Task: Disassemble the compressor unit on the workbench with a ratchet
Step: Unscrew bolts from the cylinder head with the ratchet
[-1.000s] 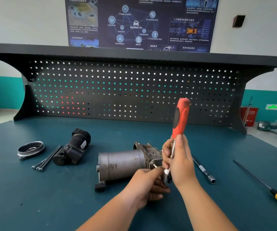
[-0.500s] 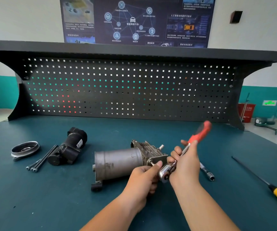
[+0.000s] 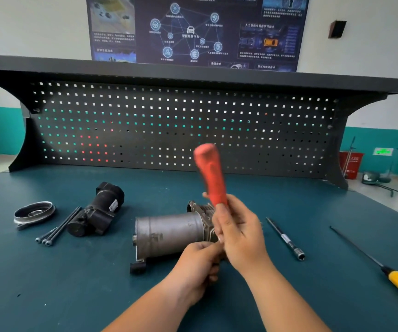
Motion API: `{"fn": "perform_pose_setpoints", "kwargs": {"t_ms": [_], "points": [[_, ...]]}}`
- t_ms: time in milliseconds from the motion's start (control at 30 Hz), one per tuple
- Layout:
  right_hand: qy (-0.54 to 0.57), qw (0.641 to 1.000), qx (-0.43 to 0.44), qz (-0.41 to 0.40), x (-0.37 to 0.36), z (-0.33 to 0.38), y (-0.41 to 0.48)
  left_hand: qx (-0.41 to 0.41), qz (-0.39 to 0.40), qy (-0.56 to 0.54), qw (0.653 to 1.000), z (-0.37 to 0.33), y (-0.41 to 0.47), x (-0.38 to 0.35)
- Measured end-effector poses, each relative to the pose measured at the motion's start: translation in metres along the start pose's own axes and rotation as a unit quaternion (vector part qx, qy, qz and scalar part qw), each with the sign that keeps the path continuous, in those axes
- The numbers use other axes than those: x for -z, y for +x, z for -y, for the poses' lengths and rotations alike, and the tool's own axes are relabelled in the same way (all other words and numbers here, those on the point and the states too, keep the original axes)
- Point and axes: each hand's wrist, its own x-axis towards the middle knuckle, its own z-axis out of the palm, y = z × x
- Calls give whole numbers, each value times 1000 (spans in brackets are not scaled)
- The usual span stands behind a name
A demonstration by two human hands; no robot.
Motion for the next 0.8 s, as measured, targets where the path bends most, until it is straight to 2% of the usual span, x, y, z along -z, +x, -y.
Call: {"fn": "perform_pose_setpoints", "kwargs": {"t_ms": [67, 133, 233, 300, 333, 400, 500, 567, 633, 733, 800], "points": [[78, 990, -45, -110, -3, -3, -2, -2, 1, -1, 1000, 1, 1, -1], [145, 957, -93, -234, -3, -7, 0, 0, -3, -8, 1000, 1, 1, -1], [266, 850, -225, -395, 9, -14, 8, 9, -13, -26, 1000, 1, 4, 0], [323, 779, -307, -441, 17, -20, 12, 9, -10, -16, 1000, 0, 4, -2], [331, 769, -322, -443, 18, -22, 13, 10, -10, -10, 1000, 0, 3, -2], [299, 800, -312, -416, 19, -25, 14, 13, -12, -5, 1000, 0, 3, -3], [209, 886, -224, -348, 14, -19, 14, 21, -15, -12, 1000, -1, 2, -2], [150, 937, -148, -278, 11, -13, 13, 19, -17, -13, 1000, 1, 3, 0], [99, 974, -82, -188, 6, -10, 9, 13, -12, -12, 1000, 3, 4, 2], [-19, 999, 33, -11, -1, -9, 4, 4, -3, -10, 1000, 7, 8, 2], [-148, 976, 127, 92, -4, -11, 2, -18, 7, -25, 999, 6, 6, -1]]}}
